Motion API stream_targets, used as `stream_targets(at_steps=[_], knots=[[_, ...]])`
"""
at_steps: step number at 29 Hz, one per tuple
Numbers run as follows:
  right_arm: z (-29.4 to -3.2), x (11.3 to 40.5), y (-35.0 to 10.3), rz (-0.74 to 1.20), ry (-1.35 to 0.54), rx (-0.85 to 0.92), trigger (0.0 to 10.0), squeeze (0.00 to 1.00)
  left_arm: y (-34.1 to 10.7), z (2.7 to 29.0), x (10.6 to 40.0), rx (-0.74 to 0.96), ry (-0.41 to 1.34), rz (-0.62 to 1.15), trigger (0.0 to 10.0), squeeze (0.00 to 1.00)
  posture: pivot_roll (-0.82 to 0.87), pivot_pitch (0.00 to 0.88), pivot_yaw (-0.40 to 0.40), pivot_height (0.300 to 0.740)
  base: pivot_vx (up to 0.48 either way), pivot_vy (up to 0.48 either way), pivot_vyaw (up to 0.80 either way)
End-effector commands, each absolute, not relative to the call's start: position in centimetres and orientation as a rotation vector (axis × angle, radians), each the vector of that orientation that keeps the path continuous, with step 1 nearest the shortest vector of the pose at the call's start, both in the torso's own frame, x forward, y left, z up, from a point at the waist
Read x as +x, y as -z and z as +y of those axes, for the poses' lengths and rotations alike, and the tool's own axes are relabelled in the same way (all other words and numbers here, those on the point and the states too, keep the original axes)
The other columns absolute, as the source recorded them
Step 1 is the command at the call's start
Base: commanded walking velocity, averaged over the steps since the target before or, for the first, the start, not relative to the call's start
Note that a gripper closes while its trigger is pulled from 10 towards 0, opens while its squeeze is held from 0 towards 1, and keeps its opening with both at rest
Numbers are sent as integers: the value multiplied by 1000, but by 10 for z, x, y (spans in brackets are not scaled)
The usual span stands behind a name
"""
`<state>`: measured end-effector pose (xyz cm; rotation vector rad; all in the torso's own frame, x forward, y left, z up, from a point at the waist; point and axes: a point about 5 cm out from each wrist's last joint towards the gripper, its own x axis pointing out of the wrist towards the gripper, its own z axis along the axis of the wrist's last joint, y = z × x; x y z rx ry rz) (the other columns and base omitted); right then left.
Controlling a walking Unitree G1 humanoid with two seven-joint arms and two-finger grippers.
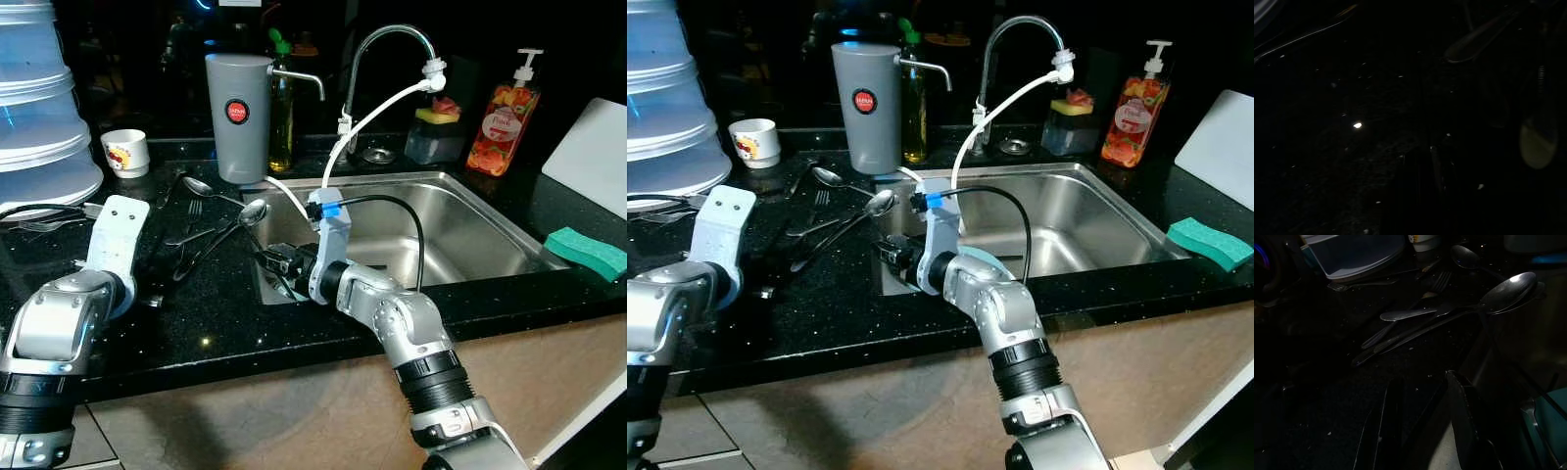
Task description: Kitchen organization
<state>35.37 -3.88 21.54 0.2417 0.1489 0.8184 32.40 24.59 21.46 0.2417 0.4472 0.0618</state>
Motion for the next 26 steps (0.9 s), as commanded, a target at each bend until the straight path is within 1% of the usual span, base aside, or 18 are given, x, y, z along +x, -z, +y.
stream_targets(at_steps=[1,6,7,9,10,11,12,13,15,16,17,20,21,24,26], knots=[[-39,353,-223,133,-825,260,10000,0,-214,257,323,262,-127,456,0,0,42,0,-28,740,0,0,0],[-39,353,-227,129,-835,284,10000,0,-236,268,323,323,-236,346,0,0,40,0,-28,740,0,0,0],[-39,353,-227,129,-835,284,10000,0,-236,268,323,323,-236,346,0,0,40,0,-28,740,0,0,0],[-39,353,-230,125,-836,298,10000,0,-246,269,325,333,-263,282,0,0,40,0,-28,740,0,0,0],[-39,353,-231,122,-838,312,10000,0,-253,268,326,332,-268,238,0,0,40,0,-28,740,0,0,0],[-39,354,-234,117,-840,324,10000,0,-261,263,328,328,-238,178,0,0,40,0,-28,740,0,0,0],[-39,354,-234,117,-840,324,10000,0,-261,263,328,328,-238,178,0,0,40,0,-28,740,0,0,0],[-39,354,-235,114,-841,332,10000,0,-265,259,329,325,-215,138,0,0,45,0,-31,740,0,0,0],[-39,353,-239,103,-855,362,10000,0,-275,233,332,245,-43,27,0,0,46,0,-32,740,0,0,0],[-39,353,-239,103,-855,362,10000,0,-275,233,332,245,-43,27,0,0,46,0,-32,740,0,0,0],[-38,352,-243,93,-875,389,10000,0,-282,208,331,163,142,-56,0,0,46,0,-32,740,0,0,0],[-37,350,-249,78,-906,441,10000,0,-283,182,326,110,331,-98,0,0,45,0,-32,740,0,0,0],[-37,350,-249,78,-906,441,10000,0,-283,182,326,110,331,-98,0,0,45,0,-32,740,0,0,0],[-38,349,-254,64,-913,508,10000,0,-277,170,324,127,422,-130,0,0,41,0,-31,740,0,0,0],[-39,349,-256,58,-911,531,10000,0,-274,168,323,142,449,-139,0,0,41,0,-31,740,0,0,0]])
